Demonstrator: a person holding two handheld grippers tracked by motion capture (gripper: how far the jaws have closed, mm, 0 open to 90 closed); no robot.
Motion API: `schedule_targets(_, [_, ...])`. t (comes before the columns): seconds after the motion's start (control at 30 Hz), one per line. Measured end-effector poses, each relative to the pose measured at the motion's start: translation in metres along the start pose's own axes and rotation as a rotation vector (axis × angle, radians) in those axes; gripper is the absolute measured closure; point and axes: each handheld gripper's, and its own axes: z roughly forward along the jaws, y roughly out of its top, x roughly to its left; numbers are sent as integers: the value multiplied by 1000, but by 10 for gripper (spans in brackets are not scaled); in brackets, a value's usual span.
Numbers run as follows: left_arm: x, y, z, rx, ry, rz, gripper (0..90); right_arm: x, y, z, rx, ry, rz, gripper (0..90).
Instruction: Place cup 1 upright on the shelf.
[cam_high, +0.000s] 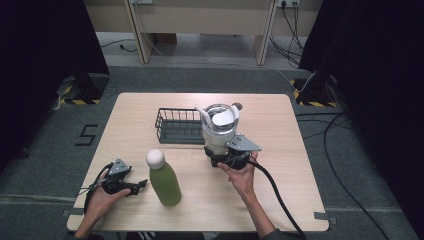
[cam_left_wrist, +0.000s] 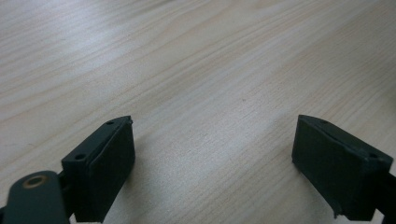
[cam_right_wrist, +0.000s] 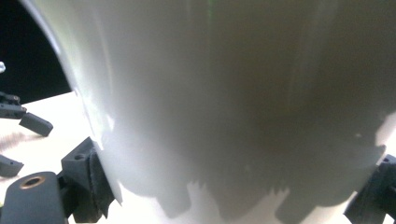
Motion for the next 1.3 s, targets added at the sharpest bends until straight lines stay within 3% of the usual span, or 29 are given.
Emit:
schedule_targets(0.5, [0,0,0,0,0,0,125,-6,31,7,10,11,-5,114])
schedule_targets(1.3, [0,0,0,0,0,0,125,-30,71,41,30,-11,-14,114])
